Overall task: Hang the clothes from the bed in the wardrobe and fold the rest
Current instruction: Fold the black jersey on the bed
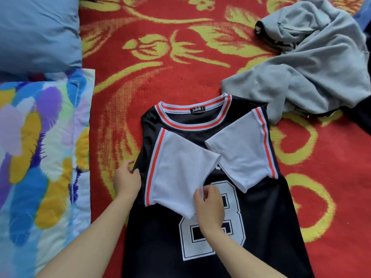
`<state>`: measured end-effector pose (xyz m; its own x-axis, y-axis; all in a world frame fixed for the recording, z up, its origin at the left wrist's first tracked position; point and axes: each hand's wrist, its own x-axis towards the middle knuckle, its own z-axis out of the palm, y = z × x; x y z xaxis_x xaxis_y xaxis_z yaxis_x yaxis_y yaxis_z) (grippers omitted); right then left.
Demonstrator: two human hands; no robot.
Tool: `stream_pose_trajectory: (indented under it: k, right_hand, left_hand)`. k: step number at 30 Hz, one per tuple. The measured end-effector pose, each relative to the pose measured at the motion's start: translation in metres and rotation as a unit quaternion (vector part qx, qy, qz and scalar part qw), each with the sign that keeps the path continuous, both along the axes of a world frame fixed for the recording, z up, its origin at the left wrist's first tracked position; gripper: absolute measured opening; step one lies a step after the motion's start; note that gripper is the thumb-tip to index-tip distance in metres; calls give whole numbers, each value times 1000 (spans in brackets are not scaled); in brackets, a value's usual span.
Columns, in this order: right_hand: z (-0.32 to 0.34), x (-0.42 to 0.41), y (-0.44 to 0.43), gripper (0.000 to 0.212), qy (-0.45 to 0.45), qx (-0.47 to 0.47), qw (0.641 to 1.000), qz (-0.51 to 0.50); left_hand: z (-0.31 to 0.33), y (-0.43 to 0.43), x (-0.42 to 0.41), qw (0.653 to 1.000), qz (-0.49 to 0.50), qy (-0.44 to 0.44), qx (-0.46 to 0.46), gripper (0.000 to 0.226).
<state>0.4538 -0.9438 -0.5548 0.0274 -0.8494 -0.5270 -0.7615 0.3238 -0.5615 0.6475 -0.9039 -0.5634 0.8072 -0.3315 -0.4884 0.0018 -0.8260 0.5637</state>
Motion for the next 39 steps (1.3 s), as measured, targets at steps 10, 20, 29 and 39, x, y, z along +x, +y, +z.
stream_pose_trajectory:
  k: [10, 20, 29, 39]
  right_hand:
    - [-3, -5, -24, 62, 148, -240, 894, 348]
    - [13, -27, -132, 50, 159, -179, 881, 409]
    - [42, -46, -283, 60, 236, -141, 901, 335]
    - [17, -38, -300, 60, 288, -101, 901, 308]
  left_hand:
    - [4, 7, -27, 839, -461, -244, 154, 66]
    - [12, -26, 4, 885, -400, -162, 173, 63]
    - [18, -99, 56, 994, -56, 90, -42, 77]
    - [9, -131, 70, 996, 7, 83, -39, 64]
